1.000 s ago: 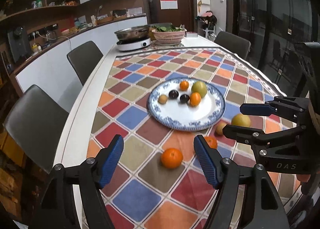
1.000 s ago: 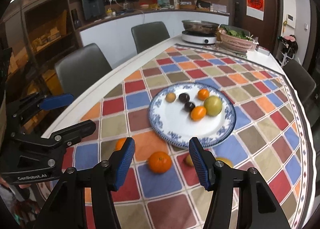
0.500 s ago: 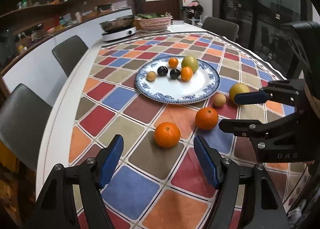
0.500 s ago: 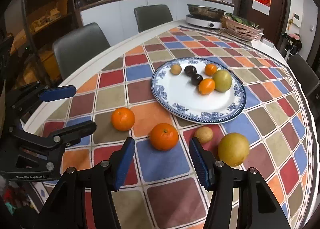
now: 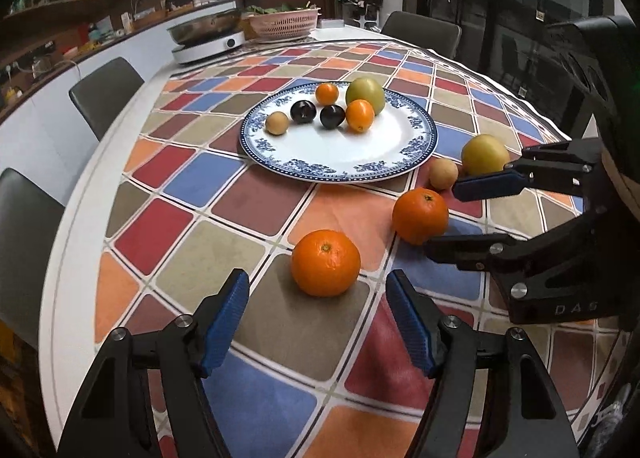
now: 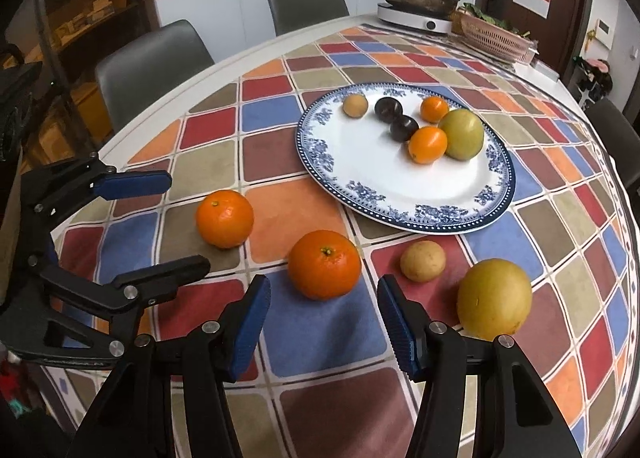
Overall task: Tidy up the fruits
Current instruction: 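Reach the left tool to an orange while the right tool reaches another orange, then close the left tool on its orange while the right tool closes on the other orange, then lower both oranges onto the plate and open the left and right tools, then reach the left tool to the brown potato while the right tool reaches the pomelo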
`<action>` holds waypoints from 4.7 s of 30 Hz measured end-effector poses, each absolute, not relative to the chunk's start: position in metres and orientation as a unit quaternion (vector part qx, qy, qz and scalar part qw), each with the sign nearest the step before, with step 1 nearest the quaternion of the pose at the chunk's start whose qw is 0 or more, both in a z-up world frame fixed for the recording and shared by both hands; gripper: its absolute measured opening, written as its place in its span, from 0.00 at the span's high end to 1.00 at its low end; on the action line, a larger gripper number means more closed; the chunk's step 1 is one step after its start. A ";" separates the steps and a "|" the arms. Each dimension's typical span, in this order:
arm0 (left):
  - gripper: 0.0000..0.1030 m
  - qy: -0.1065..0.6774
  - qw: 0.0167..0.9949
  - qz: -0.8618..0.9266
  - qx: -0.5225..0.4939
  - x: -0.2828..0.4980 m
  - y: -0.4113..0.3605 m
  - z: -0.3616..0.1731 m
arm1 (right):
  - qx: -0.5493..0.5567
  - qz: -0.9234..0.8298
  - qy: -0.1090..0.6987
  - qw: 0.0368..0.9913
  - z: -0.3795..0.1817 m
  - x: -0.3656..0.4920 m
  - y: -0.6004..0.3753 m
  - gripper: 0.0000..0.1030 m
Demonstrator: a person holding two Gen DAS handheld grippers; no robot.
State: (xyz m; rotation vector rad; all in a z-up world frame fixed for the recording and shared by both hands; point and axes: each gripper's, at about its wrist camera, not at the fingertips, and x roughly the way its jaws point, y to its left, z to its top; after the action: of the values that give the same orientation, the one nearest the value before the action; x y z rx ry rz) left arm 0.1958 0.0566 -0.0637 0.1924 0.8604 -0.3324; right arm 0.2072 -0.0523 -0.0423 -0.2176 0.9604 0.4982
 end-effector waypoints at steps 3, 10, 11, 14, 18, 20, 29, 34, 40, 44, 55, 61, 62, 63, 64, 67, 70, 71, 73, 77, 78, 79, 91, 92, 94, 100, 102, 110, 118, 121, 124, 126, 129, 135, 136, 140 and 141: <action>0.37 0.420 0.889 -0.162 0.089 0.202 0.055 -0.067 | -0.102 0.241 0.461 0.848 -0.046 0.212 -0.051 0.50; 0.49 0.431 0.883 -0.169 0.074 0.213 0.053 -0.074 | -0.099 0.246 0.468 0.843 -0.053 0.221 -0.049 0.54; 0.49 0.433 0.882 -0.168 0.073 0.215 0.052 -0.076 | -0.095 0.248 0.471 0.841 -0.054 0.222 -0.049 0.55; 0.56 0.434 0.883 -0.164 0.075 0.217 0.050 -0.077 | -0.089 0.253 0.475 0.838 -0.056 0.225 -0.048 0.57; 0.59 0.445 0.878 -0.162 0.072 0.222 0.048 -0.080 | -0.088 0.254 0.474 0.839 -0.058 0.225 -0.047 0.58; 0.60 0.447 0.878 -0.157 0.071 0.222 0.047 -0.082 | -0.086 0.255 0.474 0.838 -0.059 0.226 -0.047 0.58; 0.60 0.439 0.887 -0.124 0.068 0.211 0.046 -0.064 | -0.066 0.253 0.465 0.846 -0.048 0.221 -0.056 0.59; 0.60 0.435 0.891 -0.116 0.058 0.201 0.044 -0.050 | -0.063 0.252 0.446 0.856 -0.032 0.209 -0.062 0.59; 0.60 0.423 0.897 -0.116 0.047 0.188 0.038 -0.032 | -0.055 0.252 0.428 0.866 -0.012 0.198 -0.073 0.59; 0.60 0.407 0.904 -0.122 0.046 0.181 0.031 -0.017 | -0.050 0.251 0.414 0.874 0.001 0.191 -0.081 0.59; 0.60 0.364 0.921 -0.120 0.061 0.182 0.016 0.020 | -0.055 0.240 0.362 0.899 0.040 0.186 -0.099 0.59; 0.60 0.346 0.929 -0.116 0.064 0.190 0.010 0.039 | -0.049 0.239 0.350 0.905 0.059 0.197 -0.109 0.59; 0.60 0.344 0.930 -0.115 0.065 0.193 0.010 0.042 | -0.047 0.239 0.349 0.905 0.061 0.199 -0.110 0.59; 0.60 0.342 0.931 -0.114 0.067 0.196 0.009 0.044 | -0.046 0.239 0.349 0.905 0.064 0.202 -0.111 0.59; 0.60 0.341 0.931 -0.113 0.068 0.198 0.009 0.046 | -0.046 0.237 0.348 0.906 0.065 0.205 -0.112 0.59; 0.60 0.341 0.931 -0.111 0.068 0.209 0.008 0.050 | -0.052 0.232 0.347 0.907 0.071 0.215 -0.114 0.59; 0.60 0.345 0.929 -0.113 0.068 0.220 0.007 0.053 | -0.055 0.232 0.353 0.905 0.074 0.228 -0.114 0.59; 0.60 0.348 0.928 -0.113 0.067 0.226 0.007 0.053 | -0.056 0.231 0.356 0.904 0.075 0.233 -0.115 0.59; 0.60 0.351 0.927 -0.114 0.065 0.233 0.007 0.053 | -0.059 0.233 0.360 0.902 0.077 0.242 -0.114 0.59; 0.60 0.360 0.923 -0.115 0.070 0.249 0.006 0.051 | -0.065 0.238 0.369 0.896 0.078 0.260 -0.112 0.59; 0.60 0.363 0.922 -0.114 0.071 0.255 0.006 0.049 | -0.064 0.240 0.375 0.893 0.077 0.266 -0.111 0.59; 0.60 0.367 0.920 -0.114 0.070 0.260 0.006 0.047 | -0.063 0.240 0.379 0.892 0.076 0.270 -0.111 0.59; 0.60 0.411 0.902 -0.108 0.075 0.315 0.009 0.006 | -0.059 0.225 0.432 0.872 0.034 0.325 -0.112 0.59; 0.60 0.414 0.901 -0.107 0.074 0.318 0.009 0.003 | -0.056 0.222 0.437 0.870 0.029 0.329 -0.113 0.59; 0.60 0.422 0.897 -0.106 0.073 0.324 0.009 -0.006 | -0.054 0.219 0.448 0.865 0.019 0.337 -0.114 0.59; 0.60 0.451 0.883 -0.111 0.064 0.342 0.007 -0.032 | -0.047 0.212 0.481 0.849 -0.010 0.356 -0.117 0.59; 0.60 0.460 0.878 -0.112 0.061 0.347 0.007 -0.039 | -0.045 0.212 0.488 0.846 -0.017 0.360 -0.118 0.59; 0.53 0.478 0.870 -0.110 0.056 0.356 0.006 -0.047 | -0.048 0.212 0.495 0.842 -0.027 0.366 -0.115 0.58; 0.41 0.439 0.890 -0.098 0.072 0.333 0.004 -0.018 | -0.048 0.203 0.453 0.867 -0.003 0.349 -0.121 0.45; 0.39 0.427 0.896 -0.093 0.075 0.320 0.002 -0.007 | -0.048 0.201 0.440 0.874 0.008 0.338 -0.124 0.45; 0.38 0.414 0.902 -0.092 0.078 0.306 0.001 0.003 | -0.050 0.204 0.430 0.878 0.017 0.324 -0.125 0.45; 0.36 0.402 0.908 -0.091 0.078 0.295 0.000 0.011 | -0.054 0.206 0.422 0.881 0.023 0.314 -0.126 0.45; 0.34 0.389 0.914 -0.091 0.076 0.278 -0.001 0.020 | -0.056 0.203 0.408 0.888 0.032 0.298 -0.130 0.45; 0.32 0.368 0.922 -0.090 0.084 0.246 -0.008 0.031 | -0.049 0.205 0.392 0.896 0.044 0.271 -0.138 0.42; 0.32 0.367 0.922 -0.090 0.084 0.242 -0.009 0.031 | -0.047 0.205 0.389 0.897 0.045 0.266 -0.139 0.40; 0.31 0.366 0.922 -0.095 0.082 0.226 -0.012 0.030 | -0.047 0.204 0.387 0.898 0.044 0.251 -0.143 0.39; 0.31 0.366 0.922 -0.095 0.083 0.222 -0.013 0.029 | -0.045 0.203 0.388 0.898 0.043 0.248 -0.144 0.39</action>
State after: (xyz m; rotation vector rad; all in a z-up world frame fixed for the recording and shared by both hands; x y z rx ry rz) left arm 0.2218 -0.0132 0.0290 0.1698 0.7526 -0.1959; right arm 0.2479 -0.1442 0.0426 -0.0939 0.8032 0.4203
